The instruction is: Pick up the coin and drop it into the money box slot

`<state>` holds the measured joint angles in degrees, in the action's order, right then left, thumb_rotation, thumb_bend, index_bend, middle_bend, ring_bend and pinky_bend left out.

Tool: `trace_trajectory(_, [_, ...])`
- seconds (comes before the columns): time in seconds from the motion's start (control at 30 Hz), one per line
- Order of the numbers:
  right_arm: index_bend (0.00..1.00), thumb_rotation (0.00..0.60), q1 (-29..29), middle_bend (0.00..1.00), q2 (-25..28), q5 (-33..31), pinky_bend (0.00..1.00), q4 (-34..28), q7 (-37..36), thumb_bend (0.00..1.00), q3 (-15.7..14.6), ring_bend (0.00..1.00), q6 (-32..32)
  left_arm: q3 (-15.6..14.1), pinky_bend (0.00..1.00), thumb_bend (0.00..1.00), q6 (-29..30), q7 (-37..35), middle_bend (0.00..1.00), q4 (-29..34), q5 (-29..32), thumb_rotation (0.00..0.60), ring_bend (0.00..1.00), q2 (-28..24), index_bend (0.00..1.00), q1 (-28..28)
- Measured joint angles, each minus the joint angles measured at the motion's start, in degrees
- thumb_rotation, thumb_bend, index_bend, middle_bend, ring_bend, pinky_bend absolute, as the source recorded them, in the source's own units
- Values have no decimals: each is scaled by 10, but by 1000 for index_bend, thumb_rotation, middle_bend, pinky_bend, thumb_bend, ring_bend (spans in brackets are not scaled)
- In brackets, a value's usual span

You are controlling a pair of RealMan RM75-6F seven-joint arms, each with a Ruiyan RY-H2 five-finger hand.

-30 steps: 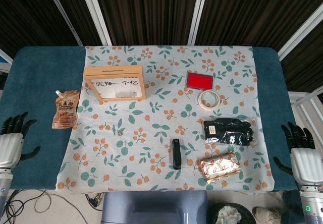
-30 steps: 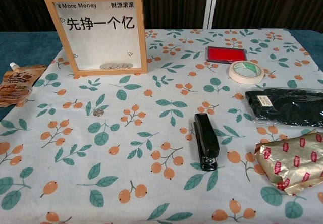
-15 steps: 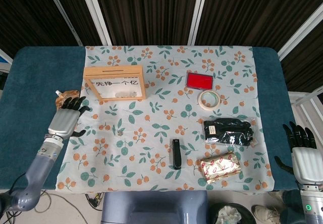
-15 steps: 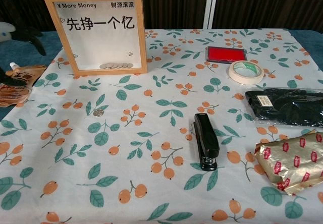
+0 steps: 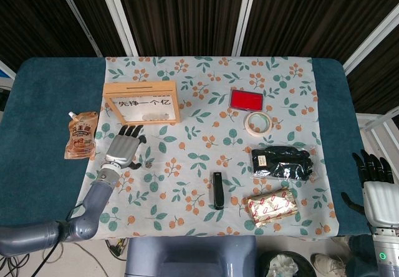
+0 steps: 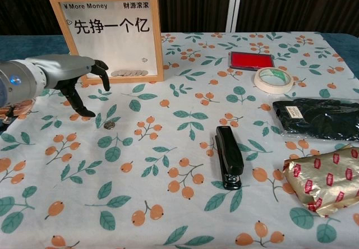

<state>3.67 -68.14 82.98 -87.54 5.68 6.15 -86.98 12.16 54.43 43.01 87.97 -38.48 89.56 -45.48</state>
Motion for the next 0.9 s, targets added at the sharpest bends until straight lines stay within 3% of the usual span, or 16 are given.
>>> trace_trajectory(0.23, [0,600,0,0,0,-4,0,0,2,301,3,0,-1,-8,0,148,2,20,0,-30,25,600,0,36,359,-31])
trace_trajectory(0.9, [0,600,1,0,-2,-8,0,0,7,300,5,0,1,-25,0,137,21,31,0,-32,45,600,0,52,391,-56])
